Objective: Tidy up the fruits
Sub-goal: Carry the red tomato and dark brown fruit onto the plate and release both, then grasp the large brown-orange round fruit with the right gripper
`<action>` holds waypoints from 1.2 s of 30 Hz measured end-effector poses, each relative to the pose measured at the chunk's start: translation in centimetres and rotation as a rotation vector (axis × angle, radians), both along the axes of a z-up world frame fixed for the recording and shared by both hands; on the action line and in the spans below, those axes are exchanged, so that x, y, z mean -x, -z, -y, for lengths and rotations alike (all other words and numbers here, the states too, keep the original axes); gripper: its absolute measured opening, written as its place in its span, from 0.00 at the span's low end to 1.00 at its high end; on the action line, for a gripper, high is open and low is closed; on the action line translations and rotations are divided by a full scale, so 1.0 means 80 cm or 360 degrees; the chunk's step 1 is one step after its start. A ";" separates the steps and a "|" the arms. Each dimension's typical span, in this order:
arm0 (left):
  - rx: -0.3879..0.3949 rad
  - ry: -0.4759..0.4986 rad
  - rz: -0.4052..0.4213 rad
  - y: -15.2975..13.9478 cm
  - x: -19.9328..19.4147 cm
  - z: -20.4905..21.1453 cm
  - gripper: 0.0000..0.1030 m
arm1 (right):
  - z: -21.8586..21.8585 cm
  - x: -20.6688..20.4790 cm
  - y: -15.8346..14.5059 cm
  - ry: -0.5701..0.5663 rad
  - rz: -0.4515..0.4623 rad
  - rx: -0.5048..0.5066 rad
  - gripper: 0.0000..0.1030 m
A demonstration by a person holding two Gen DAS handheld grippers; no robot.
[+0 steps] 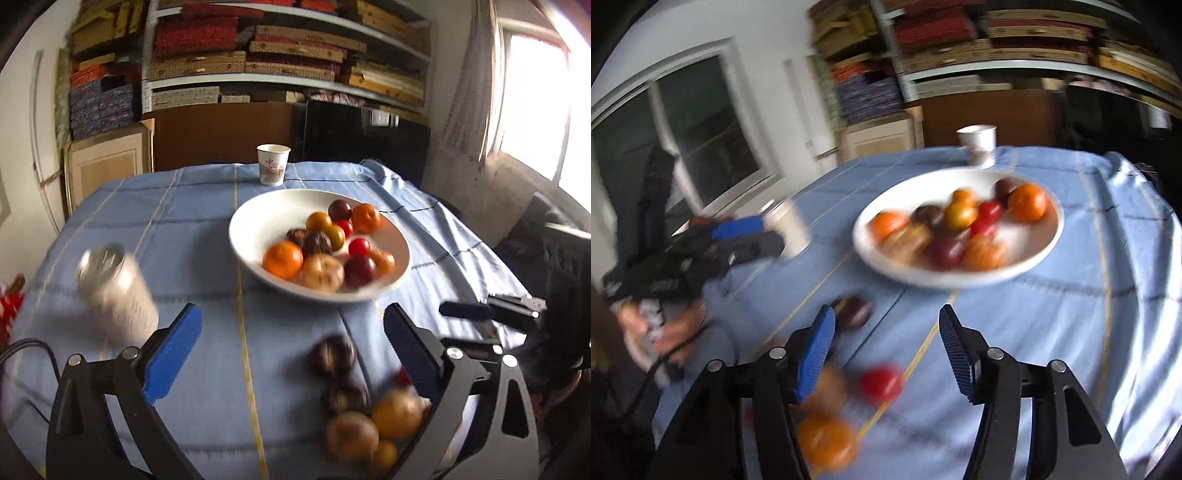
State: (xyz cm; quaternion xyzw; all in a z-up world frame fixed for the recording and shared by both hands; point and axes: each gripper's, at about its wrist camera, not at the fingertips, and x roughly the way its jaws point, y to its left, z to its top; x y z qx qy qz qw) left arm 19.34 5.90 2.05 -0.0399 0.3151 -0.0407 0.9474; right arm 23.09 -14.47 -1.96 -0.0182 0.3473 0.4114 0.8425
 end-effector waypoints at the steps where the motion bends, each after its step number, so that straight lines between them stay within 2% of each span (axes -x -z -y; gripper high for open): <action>1: 0.0009 -0.0018 -0.0007 0.005 0.007 -0.002 0.95 | -0.004 0.011 0.000 -0.0044 0.0017 0.0025 0.58; 3: -0.0004 -0.0078 -0.0057 0.014 0.023 -0.005 0.95 | -0.014 0.037 -0.001 -0.0131 0.0106 0.0129 0.59; 6: -0.0011 -0.0120 -0.0004 0.012 0.048 -0.011 0.95 | -0.016 0.065 -0.001 -0.0217 0.0218 0.0217 0.60; 9: -0.0010 -0.0203 0.0042 0.010 0.061 -0.021 0.95 | -0.009 0.075 0.009 -0.0222 0.0160 0.0242 0.61; 12: 0.0023 -0.0258 0.0032 0.011 0.062 -0.032 0.95 | -0.009 0.074 0.016 -0.0211 0.0127 0.0287 0.61; 17: 0.0112 -0.0228 -0.0053 0.020 0.058 -0.037 0.95 | -0.011 0.070 0.019 -0.0225 0.0093 0.0277 0.61; 33: 0.0119 -0.0197 -0.0062 0.022 0.063 -0.028 0.95 | -0.024 0.063 0.032 -0.0261 0.0023 0.0334 0.60; 36: 0.0118 -0.0209 -0.0065 0.023 0.062 -0.030 0.95 | -0.024 0.060 0.037 -0.0252 -0.0014 0.0347 0.55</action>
